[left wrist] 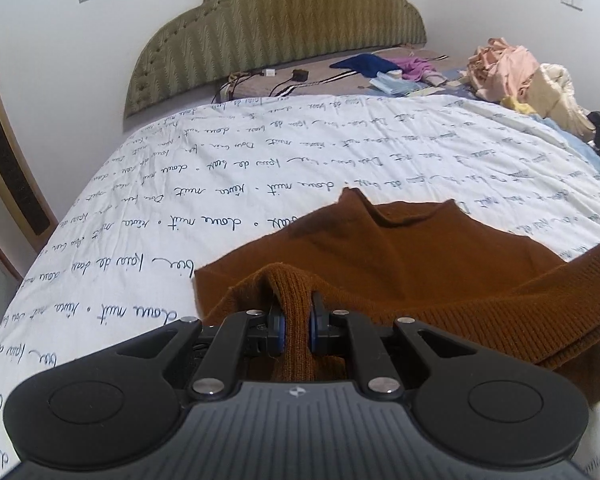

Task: Fold small clothes
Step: 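Lift the hem with both grippers and carry it over toward the collar, then open both grippers to lay the hem down on the collar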

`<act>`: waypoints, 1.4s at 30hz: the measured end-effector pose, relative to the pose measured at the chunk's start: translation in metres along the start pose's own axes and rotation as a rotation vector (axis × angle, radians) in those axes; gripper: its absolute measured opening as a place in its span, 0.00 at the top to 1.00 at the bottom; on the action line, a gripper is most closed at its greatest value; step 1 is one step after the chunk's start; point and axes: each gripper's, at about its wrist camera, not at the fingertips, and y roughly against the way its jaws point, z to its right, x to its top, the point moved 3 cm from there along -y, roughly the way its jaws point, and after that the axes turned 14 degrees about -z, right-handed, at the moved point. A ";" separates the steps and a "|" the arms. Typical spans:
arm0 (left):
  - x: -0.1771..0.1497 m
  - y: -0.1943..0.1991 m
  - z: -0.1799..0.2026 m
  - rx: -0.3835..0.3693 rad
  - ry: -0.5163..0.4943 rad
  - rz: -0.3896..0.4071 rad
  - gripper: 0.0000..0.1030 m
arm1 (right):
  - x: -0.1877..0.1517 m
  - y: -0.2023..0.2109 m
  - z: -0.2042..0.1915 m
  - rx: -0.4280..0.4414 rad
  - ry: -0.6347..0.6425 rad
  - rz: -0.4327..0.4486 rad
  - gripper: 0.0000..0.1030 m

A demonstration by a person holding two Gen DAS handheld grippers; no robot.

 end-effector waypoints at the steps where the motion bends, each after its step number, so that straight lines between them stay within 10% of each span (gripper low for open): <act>1: 0.004 -0.005 0.000 0.004 0.004 -0.008 0.90 | 0.002 -0.006 0.002 -0.005 -0.003 -0.003 0.90; 21: 0.055 -0.104 0.008 0.087 0.021 -0.122 0.87 | 0.023 -0.124 0.043 -0.083 -0.100 -0.153 0.90; 34: 0.066 -0.127 -0.030 -0.139 0.198 -0.212 0.80 | 0.018 -0.157 0.068 -0.090 -0.190 -0.233 0.72; 42: 0.075 -0.122 -0.062 -0.187 0.381 -0.177 0.33 | 0.026 -0.156 0.072 -0.107 -0.192 -0.212 0.57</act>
